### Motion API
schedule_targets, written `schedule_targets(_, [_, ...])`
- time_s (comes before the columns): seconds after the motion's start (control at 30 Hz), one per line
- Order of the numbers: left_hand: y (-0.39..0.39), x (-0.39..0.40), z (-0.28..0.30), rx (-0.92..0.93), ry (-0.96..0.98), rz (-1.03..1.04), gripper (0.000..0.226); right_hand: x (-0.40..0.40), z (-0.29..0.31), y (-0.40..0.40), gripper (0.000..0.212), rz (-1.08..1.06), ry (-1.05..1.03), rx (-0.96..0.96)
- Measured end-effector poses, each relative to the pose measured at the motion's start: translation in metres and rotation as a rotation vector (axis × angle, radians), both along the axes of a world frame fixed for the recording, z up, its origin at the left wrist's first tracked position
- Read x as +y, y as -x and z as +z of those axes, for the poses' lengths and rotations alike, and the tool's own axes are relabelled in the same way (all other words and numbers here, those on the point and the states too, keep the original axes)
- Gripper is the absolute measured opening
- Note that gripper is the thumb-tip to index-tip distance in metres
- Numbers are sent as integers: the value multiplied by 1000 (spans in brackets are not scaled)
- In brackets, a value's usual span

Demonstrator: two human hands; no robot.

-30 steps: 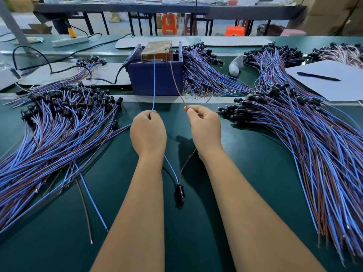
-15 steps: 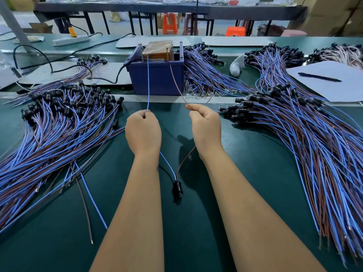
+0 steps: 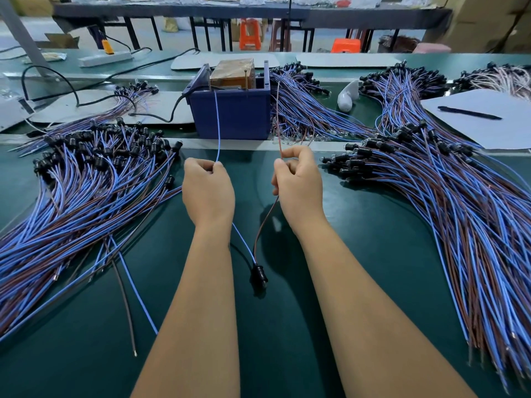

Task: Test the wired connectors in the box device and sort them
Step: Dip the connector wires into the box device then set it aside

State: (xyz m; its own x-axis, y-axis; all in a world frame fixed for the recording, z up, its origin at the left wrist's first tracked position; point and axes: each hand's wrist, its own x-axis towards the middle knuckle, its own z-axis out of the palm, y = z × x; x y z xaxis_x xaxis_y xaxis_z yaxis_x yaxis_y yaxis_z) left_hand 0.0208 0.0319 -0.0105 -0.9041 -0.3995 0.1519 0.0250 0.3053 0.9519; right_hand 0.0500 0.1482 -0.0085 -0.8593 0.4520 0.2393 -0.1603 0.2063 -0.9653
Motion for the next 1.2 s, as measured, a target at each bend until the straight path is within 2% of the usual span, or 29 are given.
schedule_targets(0.27, [0, -3, 0, 39, -4, 0, 12, 1, 2, -4, 19, -11, 4, 4])
schedule_targets(0.63, [0, 3, 6, 228, -225, -31, 11, 2, 3, -3, 12, -15, 36, -12])
schedule_targets(0.83, [1, 3, 9, 246, -270, -29, 17, 2, 4, -3, 15, -13, 52, -16])
schedule_targets(1.2, [1, 3, 8, 241, -256, -60, 12, 2, 3, -1, 18, -21, 52, -23])
